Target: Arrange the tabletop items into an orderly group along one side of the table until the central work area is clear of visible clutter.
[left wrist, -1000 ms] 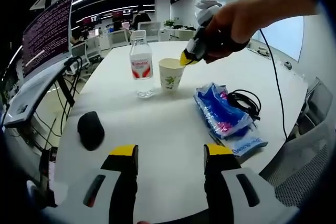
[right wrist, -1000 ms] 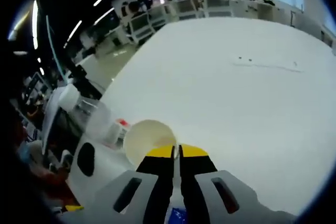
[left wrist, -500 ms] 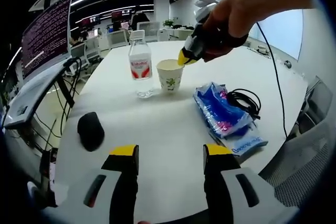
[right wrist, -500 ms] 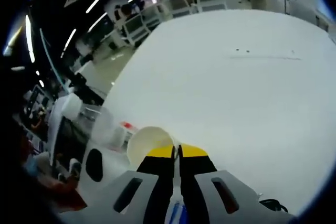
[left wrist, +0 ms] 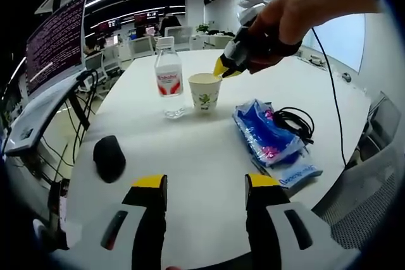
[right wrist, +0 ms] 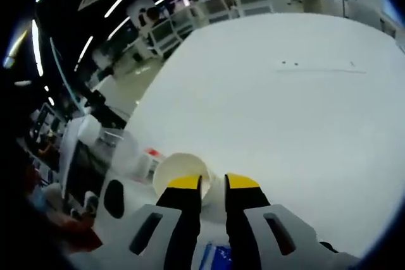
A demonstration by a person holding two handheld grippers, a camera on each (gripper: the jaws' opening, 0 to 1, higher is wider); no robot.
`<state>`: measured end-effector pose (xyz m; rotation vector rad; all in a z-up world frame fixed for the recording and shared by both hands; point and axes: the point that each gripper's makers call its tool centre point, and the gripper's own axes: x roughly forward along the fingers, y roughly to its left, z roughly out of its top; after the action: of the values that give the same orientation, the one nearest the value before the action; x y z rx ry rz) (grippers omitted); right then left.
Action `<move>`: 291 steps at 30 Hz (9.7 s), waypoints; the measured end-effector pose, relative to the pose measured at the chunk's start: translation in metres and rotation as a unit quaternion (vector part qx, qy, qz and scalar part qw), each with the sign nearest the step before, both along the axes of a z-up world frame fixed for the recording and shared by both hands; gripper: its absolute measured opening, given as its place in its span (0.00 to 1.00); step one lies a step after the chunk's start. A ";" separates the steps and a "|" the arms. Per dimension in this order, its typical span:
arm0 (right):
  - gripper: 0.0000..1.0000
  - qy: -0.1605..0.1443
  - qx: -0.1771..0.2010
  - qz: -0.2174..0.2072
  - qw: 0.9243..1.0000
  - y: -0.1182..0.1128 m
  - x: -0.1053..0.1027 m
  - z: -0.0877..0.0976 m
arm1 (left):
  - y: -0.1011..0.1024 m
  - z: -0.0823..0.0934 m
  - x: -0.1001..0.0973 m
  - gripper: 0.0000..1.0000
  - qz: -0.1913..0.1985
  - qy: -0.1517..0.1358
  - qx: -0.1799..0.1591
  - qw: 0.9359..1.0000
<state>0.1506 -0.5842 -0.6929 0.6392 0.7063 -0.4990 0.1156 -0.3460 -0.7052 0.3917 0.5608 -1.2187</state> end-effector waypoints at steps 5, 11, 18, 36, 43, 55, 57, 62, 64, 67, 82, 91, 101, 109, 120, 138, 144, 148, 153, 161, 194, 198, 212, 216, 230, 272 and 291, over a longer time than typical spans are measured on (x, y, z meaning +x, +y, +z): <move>0.12 -0.019 0.005 -0.005 1.000 -0.002 -0.002 0.003 | -0.001 0.000 -0.002 0.49 -0.001 0.003 0.000 1.000; 0.13 -0.076 0.027 -0.016 0.997 0.003 -0.004 0.018 | -0.001 0.000 -0.003 0.50 -0.004 0.005 0.001 1.000; 0.16 -0.096 0.021 0.002 0.995 0.008 -0.023 0.022 | -0.003 -0.003 -0.009 0.51 -0.013 0.007 0.009 1.000; 0.26 -0.074 -0.034 0.070 0.994 0.021 -0.124 -0.002 | -0.004 -0.005 -0.009 0.50 -0.015 0.003 0.012 1.000; 0.29 -0.053 -0.061 0.130 0.988 0.039 -0.155 -0.012 | -0.003 -0.006 -0.011 0.51 -0.019 -0.004 0.019 1.000; 0.31 -0.018 -0.068 0.159 0.985 0.058 -0.206 -0.035 | -0.002 -0.009 -0.013 0.51 -0.029 -0.012 0.031 0.999; 0.31 -0.023 -0.059 0.153 0.986 0.059 -0.212 -0.037 | -0.002 -0.010 -0.012 0.52 -0.028 -0.012 0.032 0.999; 0.31 -0.024 -0.057 0.138 0.988 0.061 -0.227 -0.040 | -0.002 -0.011 -0.012 0.52 -0.028 -0.015 0.038 0.999; 0.31 -0.025 -0.053 0.135 0.989 0.062 -0.231 -0.044 | -0.002 -0.012 -0.013 0.52 -0.029 -0.014 0.041 0.999; 0.31 -0.019 -0.054 0.140 0.989 0.066 -0.238 -0.047 | -0.002 -0.014 -0.014 0.51 -0.032 -0.014 0.044 0.998; 0.33 -0.020 -0.050 0.121 0.991 0.068 -0.264 -0.049 | -0.006 -0.012 -0.020 0.52 -0.037 -0.009 0.047 0.998; 0.33 -0.018 -0.055 0.120 0.991 0.070 -0.270 -0.051 | -0.019 0.001 -0.028 0.53 -0.028 0.006 0.027 0.999; 0.31 -0.026 -0.034 0.093 0.995 0.073 -0.273 -0.054 | -0.031 0.017 -0.045 0.54 -0.029 0.020 0.005 0.999; 0.30 -0.041 -0.014 0.015 0.999 0.042 -0.266 -0.051 | -0.027 0.027 -0.046 0.54 -0.016 0.023 -0.005 1.000; 0.31 -0.030 -0.030 0.001 0.999 0.012 -0.231 -0.053 | -0.020 0.026 -0.046 0.53 0.014 0.047 -0.009 0.999; 0.15 0.049 -0.076 0.082 0.993 0.004 -0.204 -0.079 | -0.023 0.033 -0.043 0.52 0.025 0.045 -0.027 0.998; 0.09 0.037 -0.080 0.075 0.993 0.007 -0.210 -0.074 | -0.021 0.034 -0.044 0.52 0.028 0.045 -0.031 0.998; 0.06 0.028 -0.075 0.064 0.995 0.007 -0.213 -0.072 | -0.018 0.033 -0.043 0.52 0.034 0.047 -0.031 0.998; 0.05 -0.004 -0.062 0.040 0.997 0.007 -0.212 -0.059 | -0.020 0.033 -0.043 0.52 0.037 0.053 -0.032 0.997; 0.03 -0.028 -0.083 0.056 0.995 0.017 -0.213 -0.036 | -0.023 0.036 -0.038 0.52 0.040 0.053 -0.037 0.997; 0.00 -0.068 -0.130 0.098 0.984 0.039 -0.212 0.008 | -0.019 0.035 -0.033 0.52 0.045 0.052 -0.033 0.997; 0.00 -0.073 -0.136 0.105 0.982 0.041 -0.211 0.013 | -0.018 0.034 -0.033 0.52 0.048 0.053 -0.033 0.997; 0.00 -0.096 -0.150 0.111 0.978 0.042 -0.208 0.038 | -0.018 0.035 -0.034 0.52 0.044 0.052 -0.031 0.997; 0.00 -0.102 -0.153 0.107 0.977 0.041 -0.209 0.045 | -0.017 0.036 -0.033 0.52 0.045 0.051 -0.034 0.997; 0.00 -0.106 -0.163 0.057 0.979 0.017 -0.236 0.058 | -0.025 0.035 -0.044 0.52 0.027 0.054 -0.034 0.998; 0.00 -0.020 -0.115 -0.052 0.992 -0.051 -0.265 -0.010 | -0.015 0.035 -0.039 0.51 0.042 0.047 -0.033 0.997; 0.01 0.048 -0.105 -0.016 0.993 -0.056 -0.298 -0.049 | -0.015 0.033 -0.043 0.51 0.041 0.050 -0.025 0.998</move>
<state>-0.1471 -0.6397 -0.7419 0.4321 0.7242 -0.6268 0.0724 -0.3610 -0.6718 0.2635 0.6247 -1.1763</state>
